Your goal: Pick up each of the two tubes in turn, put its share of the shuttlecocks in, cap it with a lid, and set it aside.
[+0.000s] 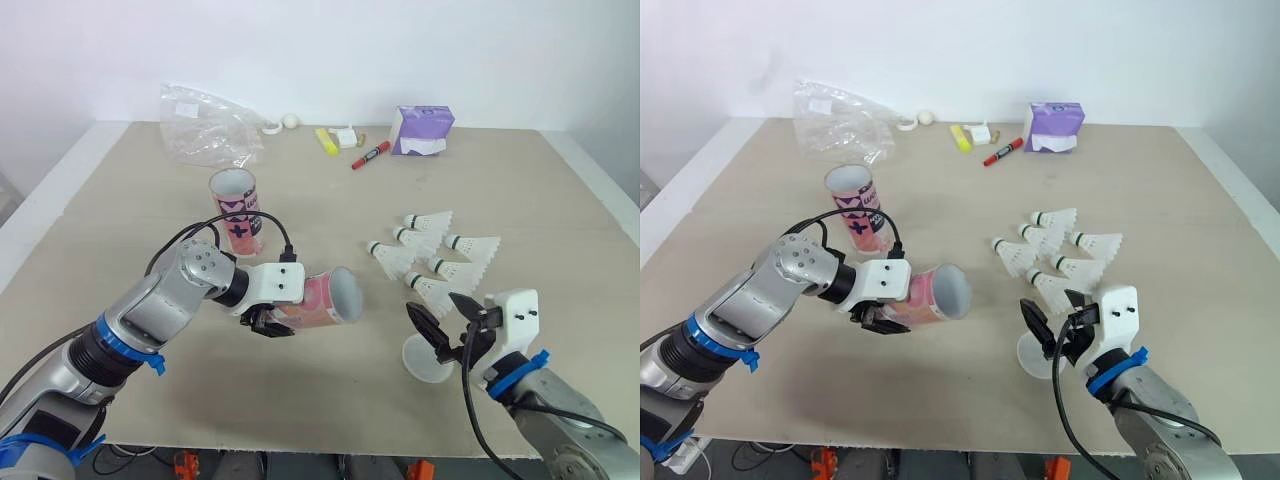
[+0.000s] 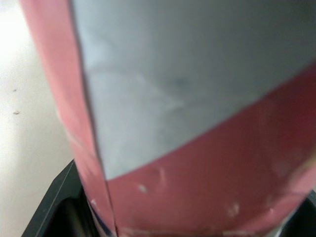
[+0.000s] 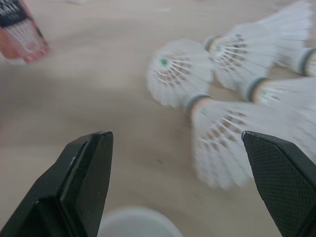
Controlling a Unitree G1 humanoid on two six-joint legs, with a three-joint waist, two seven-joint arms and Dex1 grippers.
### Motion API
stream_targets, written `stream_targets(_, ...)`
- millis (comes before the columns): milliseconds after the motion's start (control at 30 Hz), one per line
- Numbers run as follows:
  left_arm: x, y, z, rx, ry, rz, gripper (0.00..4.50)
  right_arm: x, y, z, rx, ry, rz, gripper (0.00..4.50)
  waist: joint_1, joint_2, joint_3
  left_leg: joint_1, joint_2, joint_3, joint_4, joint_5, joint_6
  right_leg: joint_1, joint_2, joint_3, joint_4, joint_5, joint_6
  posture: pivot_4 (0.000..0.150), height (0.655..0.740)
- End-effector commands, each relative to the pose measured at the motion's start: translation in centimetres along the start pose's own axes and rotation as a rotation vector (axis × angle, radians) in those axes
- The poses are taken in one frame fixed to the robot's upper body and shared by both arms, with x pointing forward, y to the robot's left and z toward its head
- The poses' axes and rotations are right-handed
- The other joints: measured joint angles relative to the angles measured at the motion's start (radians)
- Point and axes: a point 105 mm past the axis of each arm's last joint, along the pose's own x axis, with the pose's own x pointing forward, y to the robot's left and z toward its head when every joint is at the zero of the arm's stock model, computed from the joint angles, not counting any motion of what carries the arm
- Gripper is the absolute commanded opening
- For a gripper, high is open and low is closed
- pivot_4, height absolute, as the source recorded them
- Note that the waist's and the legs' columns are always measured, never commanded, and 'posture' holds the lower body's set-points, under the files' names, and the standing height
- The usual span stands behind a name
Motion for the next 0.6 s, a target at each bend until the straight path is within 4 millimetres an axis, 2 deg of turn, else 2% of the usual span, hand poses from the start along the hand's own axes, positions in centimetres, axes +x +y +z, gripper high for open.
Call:
stream_targets(33, 0.6, -0.7, -0.1, -0.014, 0.001, -0.023, 3.2, 1.0, 0.0, 0.3, 0.04, -0.013, 0.02, 4.5, 0.0, 0.0, 0.0, 0.0, 0.0, 0.0, 0.0, 0.0, 0.0, 0.0, 0.0, 0.0, 0.0, 0.0, 0.0, 0.15, 0.74)
stream_targets(433, 0.5, -0.6, 0.0, -0.026, -0.005, -0.003, 3.2, 2.4, -1.3, 0.4, 0.166, -0.001, 0.016, 4.5, 0.001, 0.0, 0.0, 0.0, 0.0, 0.0, 0.0, 0.0, 0.0, 0.0, 0.0, 0.0, 0.0, 0.0, 0.0, 0.15, 0.74)
stream_targets(533, 0.5, -0.6, 0.0, -0.032, -0.005, 0.001, 3.14, 2.8, -1.5, 0.7, 0.194, -0.006, 0.016, 3.65, 0.0, 0.0, 0.0, 0.0, 0.0, 0.0, 0.0, 0.0, 0.0, 0.0, 0.0, 0.0, 0.0, 0.0, 0.0, 0.15, 0.74)
stream_targets(600, 0.6, -0.7, 0.0, -0.033, -0.006, 0.003, 3.14, 2.9, -1.5, 0.6, 0.196, 0.001, 0.019, 2.89, 0.0, 0.0, 0.0, 0.0, 0.0, 0.0, 0.0, 0.0, 0.0, 0.0, 0.0, 0.0, 0.0, 0.0, 0.0, 0.15, 0.74)
